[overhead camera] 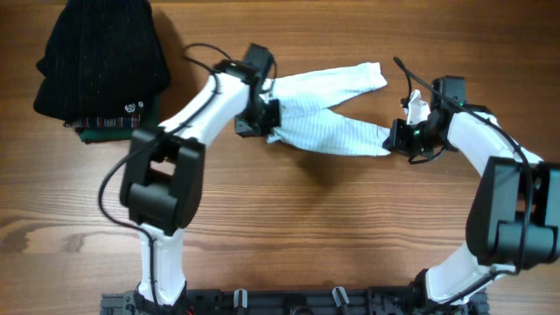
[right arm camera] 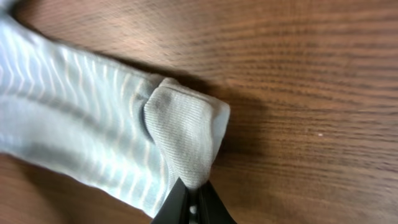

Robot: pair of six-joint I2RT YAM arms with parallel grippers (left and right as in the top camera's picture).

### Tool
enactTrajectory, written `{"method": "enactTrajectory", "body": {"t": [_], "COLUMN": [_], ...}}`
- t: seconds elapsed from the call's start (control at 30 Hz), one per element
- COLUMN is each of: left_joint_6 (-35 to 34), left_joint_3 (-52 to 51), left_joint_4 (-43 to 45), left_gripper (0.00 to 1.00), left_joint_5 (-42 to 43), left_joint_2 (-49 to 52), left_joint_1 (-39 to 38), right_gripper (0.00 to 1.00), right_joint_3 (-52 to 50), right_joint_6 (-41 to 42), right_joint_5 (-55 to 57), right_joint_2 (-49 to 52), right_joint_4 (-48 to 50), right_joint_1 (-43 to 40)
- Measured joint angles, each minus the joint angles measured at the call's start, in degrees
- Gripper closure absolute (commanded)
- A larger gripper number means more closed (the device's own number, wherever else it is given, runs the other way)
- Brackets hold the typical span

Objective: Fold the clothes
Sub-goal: 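Pull the shirt taut between both grippers, widening the spread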

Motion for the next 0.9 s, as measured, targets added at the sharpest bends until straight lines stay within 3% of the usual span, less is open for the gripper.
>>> {"method": "enactTrajectory", "body": {"t": [0.63, 0.9], "left_joint_6": [2.6, 3.2], "left_joint_3": [0.0, 0.0], "left_joint_4": [-8.5, -10.4], "left_gripper": [0.96, 0.96], "left_joint_5": [-0.2, -2.7], "left_joint_2": [-1.9, -2.0], "left_joint_1": [0.6, -1.6], "right_gripper": [0.96, 0.96], "right_joint_3": [1.6, 1.6], "right_joint_6": [1.1, 1.3], "right_joint_5": [-0.3, -0.3], "right_joint_2": [-14.3, -15.0], "right_joint_4": [-11.1, -12.9], "right_joint_1": [0.2, 0.2]}}
